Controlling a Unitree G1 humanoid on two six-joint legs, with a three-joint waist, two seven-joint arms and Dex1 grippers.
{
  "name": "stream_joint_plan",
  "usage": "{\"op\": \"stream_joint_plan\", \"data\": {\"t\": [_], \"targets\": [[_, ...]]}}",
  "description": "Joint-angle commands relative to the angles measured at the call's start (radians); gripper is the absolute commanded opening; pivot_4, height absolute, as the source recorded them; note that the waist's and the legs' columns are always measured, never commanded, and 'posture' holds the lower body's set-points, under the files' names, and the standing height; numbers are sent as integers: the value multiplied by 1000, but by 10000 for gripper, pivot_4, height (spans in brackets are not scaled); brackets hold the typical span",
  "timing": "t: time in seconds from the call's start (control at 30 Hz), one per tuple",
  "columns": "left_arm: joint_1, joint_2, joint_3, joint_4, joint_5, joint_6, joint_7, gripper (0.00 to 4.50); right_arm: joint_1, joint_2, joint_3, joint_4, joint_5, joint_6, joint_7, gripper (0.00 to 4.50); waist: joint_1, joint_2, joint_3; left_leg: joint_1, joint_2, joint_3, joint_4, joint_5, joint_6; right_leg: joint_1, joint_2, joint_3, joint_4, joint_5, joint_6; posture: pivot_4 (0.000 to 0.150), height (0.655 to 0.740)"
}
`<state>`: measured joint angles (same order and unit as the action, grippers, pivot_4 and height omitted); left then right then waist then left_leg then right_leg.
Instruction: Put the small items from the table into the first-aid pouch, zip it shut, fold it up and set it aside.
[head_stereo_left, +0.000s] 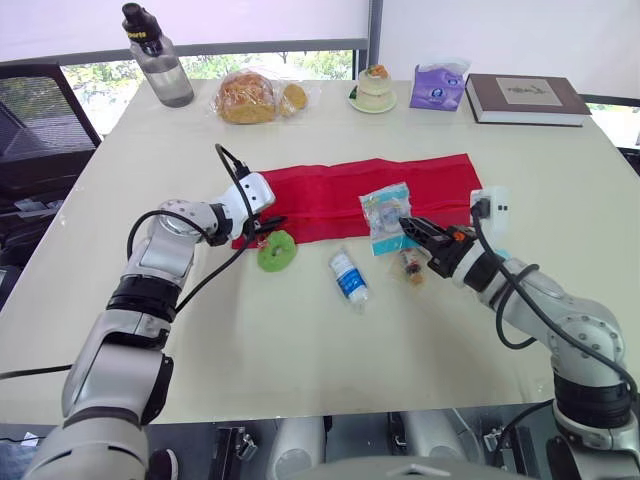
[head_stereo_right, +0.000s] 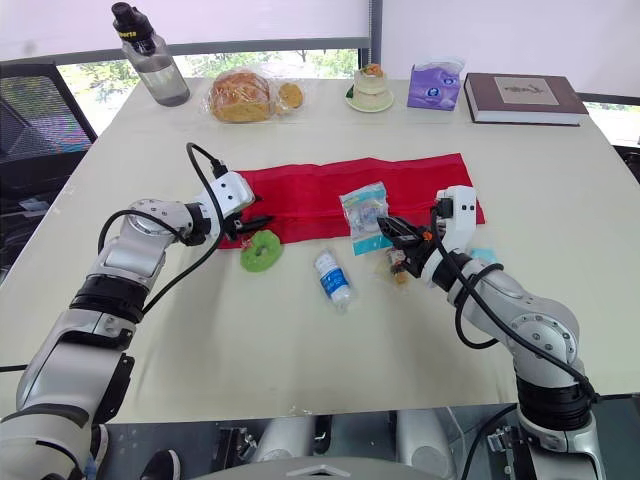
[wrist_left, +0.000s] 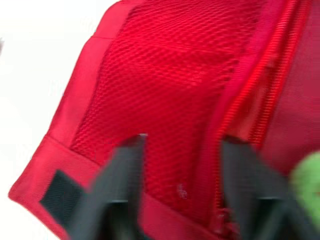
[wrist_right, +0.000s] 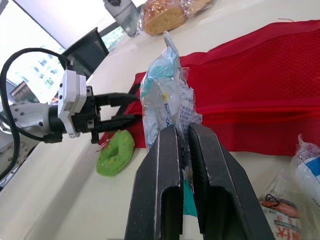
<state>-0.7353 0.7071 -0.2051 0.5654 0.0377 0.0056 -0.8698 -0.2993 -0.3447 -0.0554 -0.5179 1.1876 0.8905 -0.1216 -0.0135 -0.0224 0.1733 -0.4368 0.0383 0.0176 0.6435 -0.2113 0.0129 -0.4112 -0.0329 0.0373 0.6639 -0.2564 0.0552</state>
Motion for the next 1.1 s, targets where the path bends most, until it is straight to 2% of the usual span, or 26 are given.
{"op": "stream_joint_plan", "data": {"t": [0.03, 0.3, 0.5, 0.73, 1.1], "targets": [[-36, -24, -10, -1, 20, -62, -30, 194, 1, 2, -3, -50, 4, -13, 22, 0, 2, 0, 0, 0, 0, 0, 0, 0, 0, 0, 0, 0, 0, 0, 0, 1500, 7387], [-130, -192, -18, 46, -19, -81, -126, 194, -32, 42, 36, 0, 21, 29, -11, 0, 2, 0, 0, -3, 0, -1, 6, 0, 0, 0, 0, -1, 1, 1, 2, 1500, 7387], [-200, -270, 3, 134, -67, -69, -222, 194, -90, 137, 32, 144, 12, 76, -142, 0, -3, 0, 0, -2, 0, -1, 6, 0, 0, 0, 2, 0, 3, 1, 2, 1500, 7387], [-232, -310, 35, 211, -89, -53, -248, 194, -155, 199, -5, 316, -25, 103, -179, 0, -4, 0, 0, -2, 0, -1, 6, 0, 0, -1, 2, 0, 3, 1, 2, 1500, 7387], [-230, -340, 70, 208, -109, -25, -252, 194, -189, 205, -69, 377, 45, 273, -228, 0, -3, 0, 0, -2, 0, -1, 6, 0, 0, -1, 2, 0, 4, 1, 2, 1500, 7387]]}}
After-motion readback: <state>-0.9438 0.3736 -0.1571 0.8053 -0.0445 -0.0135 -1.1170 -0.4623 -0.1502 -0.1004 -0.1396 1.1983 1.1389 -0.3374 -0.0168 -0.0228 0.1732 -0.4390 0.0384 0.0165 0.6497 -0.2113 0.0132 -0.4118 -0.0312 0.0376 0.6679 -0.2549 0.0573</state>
